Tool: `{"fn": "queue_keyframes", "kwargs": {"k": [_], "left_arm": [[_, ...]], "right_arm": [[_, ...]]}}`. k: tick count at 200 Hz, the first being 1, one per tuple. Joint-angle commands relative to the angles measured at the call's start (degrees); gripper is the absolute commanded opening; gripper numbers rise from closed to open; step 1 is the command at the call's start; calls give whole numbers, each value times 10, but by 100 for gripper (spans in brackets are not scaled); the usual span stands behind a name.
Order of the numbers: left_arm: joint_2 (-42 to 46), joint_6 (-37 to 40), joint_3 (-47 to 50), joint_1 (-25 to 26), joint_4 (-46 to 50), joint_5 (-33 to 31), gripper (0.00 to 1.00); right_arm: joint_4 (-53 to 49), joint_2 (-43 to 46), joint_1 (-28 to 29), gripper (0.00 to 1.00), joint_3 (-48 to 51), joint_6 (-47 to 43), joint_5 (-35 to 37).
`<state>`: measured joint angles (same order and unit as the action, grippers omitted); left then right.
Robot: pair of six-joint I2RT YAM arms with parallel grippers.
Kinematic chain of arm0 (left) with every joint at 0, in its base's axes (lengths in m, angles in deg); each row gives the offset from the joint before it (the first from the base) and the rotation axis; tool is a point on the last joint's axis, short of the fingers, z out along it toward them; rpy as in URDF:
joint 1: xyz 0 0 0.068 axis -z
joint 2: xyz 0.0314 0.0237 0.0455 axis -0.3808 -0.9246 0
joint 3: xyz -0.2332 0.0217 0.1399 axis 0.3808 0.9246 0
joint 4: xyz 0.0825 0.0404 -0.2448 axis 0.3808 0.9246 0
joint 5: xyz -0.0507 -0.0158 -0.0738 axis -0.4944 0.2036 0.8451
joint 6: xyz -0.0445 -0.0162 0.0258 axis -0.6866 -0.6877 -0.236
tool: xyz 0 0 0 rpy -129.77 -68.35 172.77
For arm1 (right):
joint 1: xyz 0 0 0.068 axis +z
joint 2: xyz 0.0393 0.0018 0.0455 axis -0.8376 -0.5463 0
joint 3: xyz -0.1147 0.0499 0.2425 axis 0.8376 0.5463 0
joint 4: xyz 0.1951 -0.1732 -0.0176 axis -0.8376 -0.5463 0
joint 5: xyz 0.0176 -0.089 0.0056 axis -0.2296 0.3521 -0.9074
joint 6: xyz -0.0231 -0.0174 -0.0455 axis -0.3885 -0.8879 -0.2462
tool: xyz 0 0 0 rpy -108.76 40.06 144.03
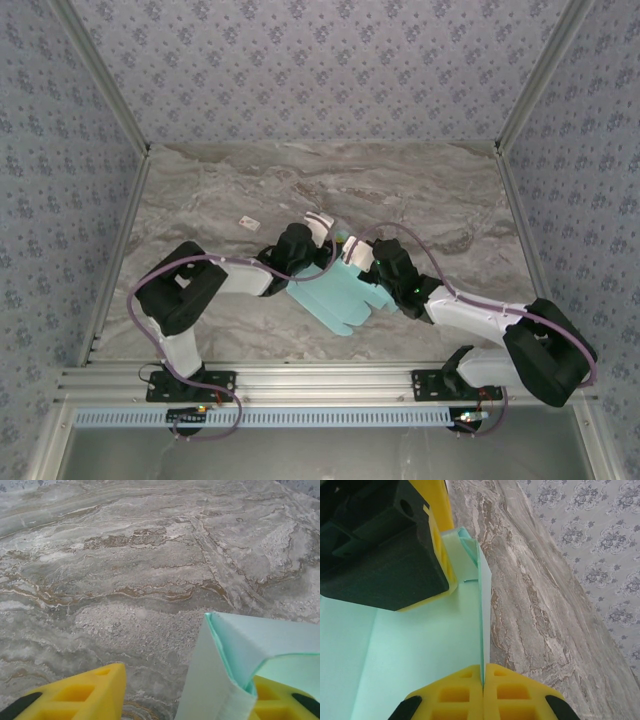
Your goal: Fold the paper box
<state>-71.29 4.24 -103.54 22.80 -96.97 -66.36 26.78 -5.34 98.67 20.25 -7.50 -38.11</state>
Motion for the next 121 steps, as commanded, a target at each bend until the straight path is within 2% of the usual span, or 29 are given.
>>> {"fn": "queue_keyframes", "kwargs": {"k": [1, 45, 74, 91, 121], "left_arm": [[-4, -9, -24, -12, 2, -78, 41], [-10, -48, -38, -9, 32, -208, 33], [-11, -69, -48, -8, 56, -253, 31], [-10, -68, -47, -8, 52, -239, 32], [3, -40, -23, -13, 0, -133, 41]], "right_arm": [[-11, 10, 9, 0, -10, 14, -14], [-10, 6, 16, 0, -10, 17, -9], [-12, 6, 19, 0, -11, 17, -8], [-11, 5, 19, 0, -12, 15, -5], [-16, 7, 12, 0, -13, 8, 3]]}}
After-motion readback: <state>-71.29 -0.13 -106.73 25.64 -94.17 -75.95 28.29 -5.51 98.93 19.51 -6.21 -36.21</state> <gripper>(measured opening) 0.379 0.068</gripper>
